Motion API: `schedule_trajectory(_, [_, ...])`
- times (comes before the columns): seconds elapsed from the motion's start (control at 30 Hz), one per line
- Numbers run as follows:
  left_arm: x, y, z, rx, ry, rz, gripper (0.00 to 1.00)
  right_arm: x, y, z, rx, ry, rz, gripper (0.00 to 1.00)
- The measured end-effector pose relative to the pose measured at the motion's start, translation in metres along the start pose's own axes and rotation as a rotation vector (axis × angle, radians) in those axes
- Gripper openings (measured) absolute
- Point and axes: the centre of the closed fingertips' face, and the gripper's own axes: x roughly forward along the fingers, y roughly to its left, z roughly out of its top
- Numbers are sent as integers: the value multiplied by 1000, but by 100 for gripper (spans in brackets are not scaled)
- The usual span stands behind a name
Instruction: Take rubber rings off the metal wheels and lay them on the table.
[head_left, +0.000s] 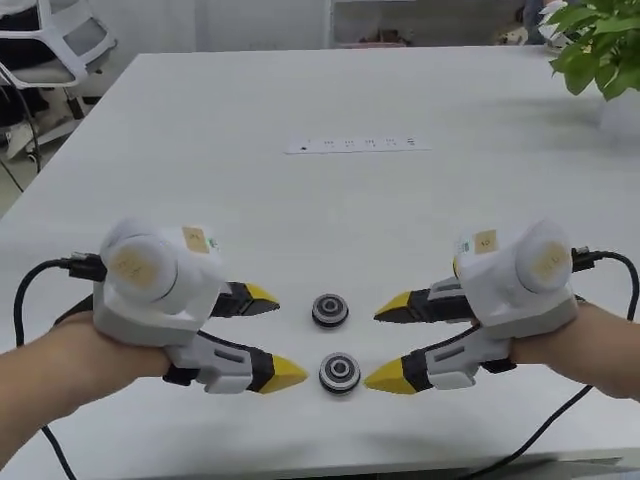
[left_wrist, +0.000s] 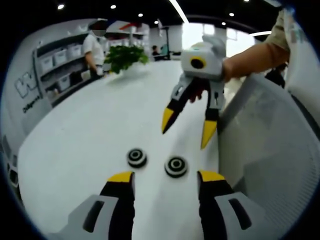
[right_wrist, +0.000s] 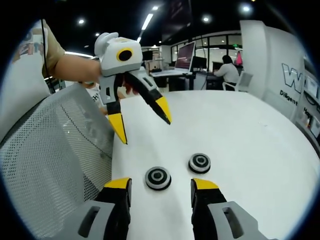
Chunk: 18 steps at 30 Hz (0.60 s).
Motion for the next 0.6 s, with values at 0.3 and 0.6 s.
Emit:
schedule_trajectory(0.3, [16,-2,2,4,7,-39,45,13,-1,-4,11,18,28,41])
schedule_trajectory(0.6, [30,-7,-3,10,31,-70,41,22,3,-15,11,52,62,37])
